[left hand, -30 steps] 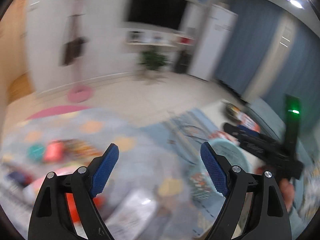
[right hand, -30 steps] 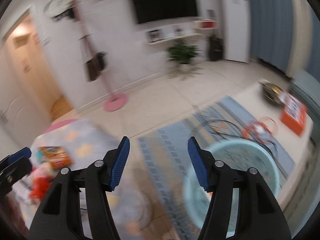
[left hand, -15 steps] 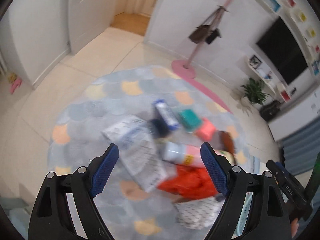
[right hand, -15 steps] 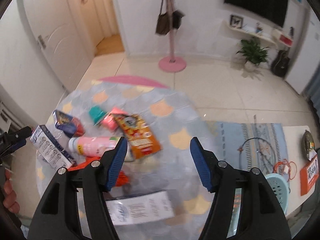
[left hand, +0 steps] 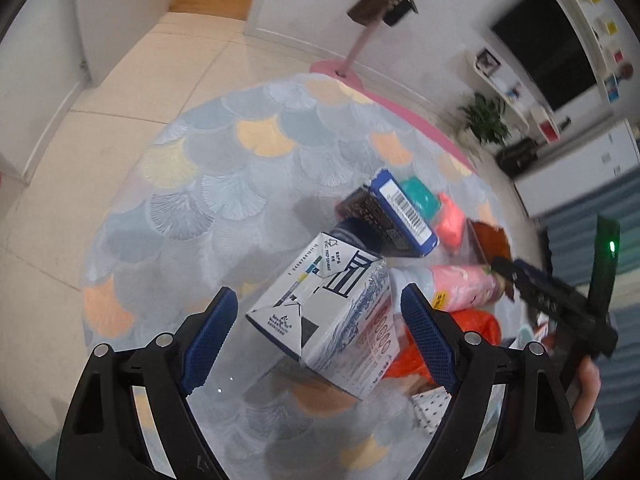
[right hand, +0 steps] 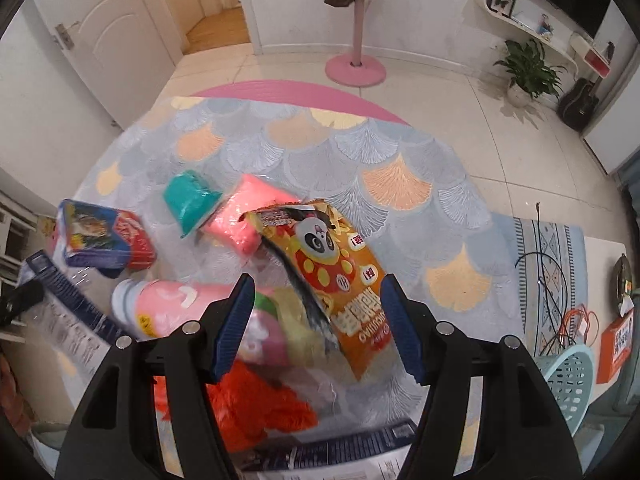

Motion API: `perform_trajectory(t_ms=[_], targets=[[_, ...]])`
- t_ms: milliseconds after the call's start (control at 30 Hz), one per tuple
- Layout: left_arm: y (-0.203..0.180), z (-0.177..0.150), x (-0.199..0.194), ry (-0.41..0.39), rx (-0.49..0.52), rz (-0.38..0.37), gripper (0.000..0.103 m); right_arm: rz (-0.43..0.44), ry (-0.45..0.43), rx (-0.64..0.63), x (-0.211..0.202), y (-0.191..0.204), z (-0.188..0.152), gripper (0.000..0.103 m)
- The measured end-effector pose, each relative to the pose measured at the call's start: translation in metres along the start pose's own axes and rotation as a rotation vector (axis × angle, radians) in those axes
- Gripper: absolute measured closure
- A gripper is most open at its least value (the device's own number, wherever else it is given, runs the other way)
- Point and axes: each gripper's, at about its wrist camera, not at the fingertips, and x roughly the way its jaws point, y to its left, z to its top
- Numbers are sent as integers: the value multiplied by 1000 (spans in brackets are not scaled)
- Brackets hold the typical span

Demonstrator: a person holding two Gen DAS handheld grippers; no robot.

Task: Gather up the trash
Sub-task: 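Grasp the white carton with the left gripper while the right gripper grasps the snack bag, then carry the carton and snack bag over the wastebasket and release both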

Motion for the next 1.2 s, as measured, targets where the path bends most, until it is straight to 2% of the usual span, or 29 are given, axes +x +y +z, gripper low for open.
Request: perform_trajectory(t_ms=[167, 333, 433, 600, 967, 1200], targets=[[-3, 3, 3, -5, 42, -8, 36, -29, 14, 7, 11, -2, 6, 42], [-11, 0, -3, -25, 77, -11, 39, -31, 32, 10, 19, -10, 8, 67], [-18, -1, -10, -44, 100, -19, 55, -34, 31, 13, 19, -14, 7, 80], [-26, -4, -18, -55, 116, -37, 57, -33, -1, 6, 8, -20, 4, 96], [-61, -21, -50, -135, 155, -97, 61, 15, -109, 70, -50, -56, -16, 100], [-102, -27, -66, -176, 212, -152, 61, 30, -174, 146, -88, -93, -30, 101]])
